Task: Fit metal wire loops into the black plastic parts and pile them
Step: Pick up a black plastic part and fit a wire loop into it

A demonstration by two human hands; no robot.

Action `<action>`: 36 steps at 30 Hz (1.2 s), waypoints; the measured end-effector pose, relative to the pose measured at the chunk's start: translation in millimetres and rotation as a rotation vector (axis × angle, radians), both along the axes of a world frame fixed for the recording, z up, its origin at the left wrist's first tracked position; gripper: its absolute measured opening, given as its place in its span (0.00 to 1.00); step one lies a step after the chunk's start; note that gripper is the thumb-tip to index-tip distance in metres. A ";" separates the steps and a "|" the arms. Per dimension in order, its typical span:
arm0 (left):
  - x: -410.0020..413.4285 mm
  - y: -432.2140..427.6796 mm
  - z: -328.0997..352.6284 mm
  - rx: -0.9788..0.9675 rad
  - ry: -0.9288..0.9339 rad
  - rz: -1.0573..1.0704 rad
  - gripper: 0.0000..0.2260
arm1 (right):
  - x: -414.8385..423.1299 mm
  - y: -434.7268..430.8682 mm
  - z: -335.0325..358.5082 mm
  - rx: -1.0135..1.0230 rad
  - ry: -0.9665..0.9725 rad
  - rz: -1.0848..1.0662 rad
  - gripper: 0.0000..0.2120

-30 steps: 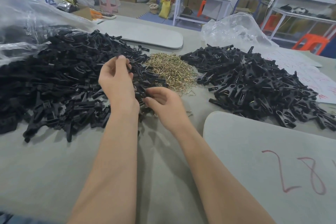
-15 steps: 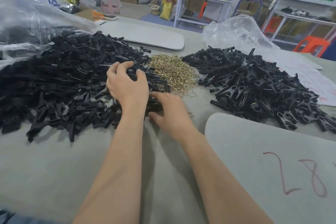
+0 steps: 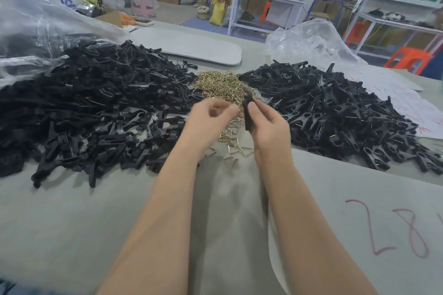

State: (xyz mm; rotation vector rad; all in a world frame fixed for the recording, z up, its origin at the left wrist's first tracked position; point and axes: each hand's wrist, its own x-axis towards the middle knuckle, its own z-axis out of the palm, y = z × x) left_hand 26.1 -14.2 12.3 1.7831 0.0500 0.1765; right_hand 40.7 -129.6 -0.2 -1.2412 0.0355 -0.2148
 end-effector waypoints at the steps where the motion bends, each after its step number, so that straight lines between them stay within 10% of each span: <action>1: -0.1 -5.4 -2.0 0.002 0.015 -0.077 0.01 | 1.3 -1.5 0.0 0.030 0.014 -0.018 0.06; 36: 5.4 -10.7 -10.5 0.029 -0.110 -0.069 0.08 | -2.0 -11.5 0.5 -0.538 -0.149 -0.064 0.09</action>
